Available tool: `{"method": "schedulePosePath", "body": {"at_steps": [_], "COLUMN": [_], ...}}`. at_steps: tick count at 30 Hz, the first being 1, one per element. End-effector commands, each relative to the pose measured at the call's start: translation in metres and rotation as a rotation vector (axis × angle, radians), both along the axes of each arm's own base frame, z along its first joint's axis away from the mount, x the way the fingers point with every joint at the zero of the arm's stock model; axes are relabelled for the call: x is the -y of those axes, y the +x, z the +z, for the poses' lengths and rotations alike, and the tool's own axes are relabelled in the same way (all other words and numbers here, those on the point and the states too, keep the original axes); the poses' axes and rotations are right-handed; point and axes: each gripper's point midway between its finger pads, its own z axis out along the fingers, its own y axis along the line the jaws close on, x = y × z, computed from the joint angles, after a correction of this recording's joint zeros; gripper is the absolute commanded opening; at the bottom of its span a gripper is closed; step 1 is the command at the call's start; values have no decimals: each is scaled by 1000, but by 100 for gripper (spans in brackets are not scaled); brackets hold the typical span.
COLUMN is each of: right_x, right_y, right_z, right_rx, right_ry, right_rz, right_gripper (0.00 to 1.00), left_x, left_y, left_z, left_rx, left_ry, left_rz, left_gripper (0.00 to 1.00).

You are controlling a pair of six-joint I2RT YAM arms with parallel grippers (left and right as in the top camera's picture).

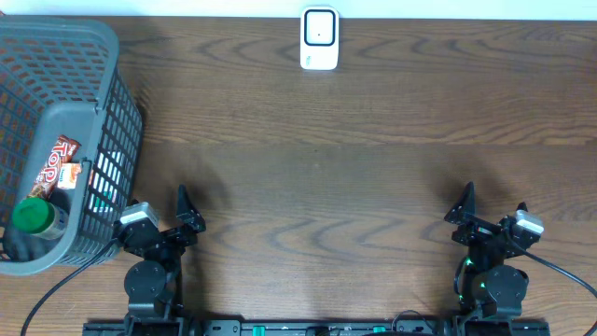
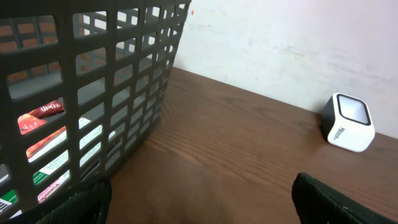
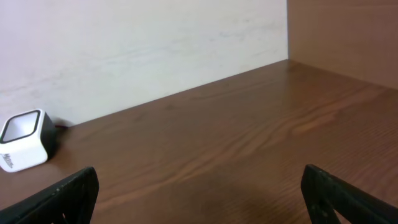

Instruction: Scan the item barcode

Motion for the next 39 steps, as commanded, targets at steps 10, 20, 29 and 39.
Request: {"method": "schedulePosePath", "body": {"at_steps": [10, 20, 29, 39], "right_x": [4, 4, 4, 4], "right_y": [-1, -1, -1, -1], "right_z": [-1, -1, -1, -1], "right_rx": [-5, -5, -5, -5], "right_ry": [-10, -10, -10, -10], "right_rz": [-19, -19, -19, -19], "right_gripper": [99, 99, 99, 99], "left_x": [0, 0, 0, 90], "left_y": [1, 1, 1, -6], "left_z": [-17, -16, -16, -10], "left_rx": [-39, -36, -36, -16], "left_ry": [14, 14, 14, 6], "left_rz": [-3, -2, -3, -533], "left_gripper": [93, 93, 93, 93]}}
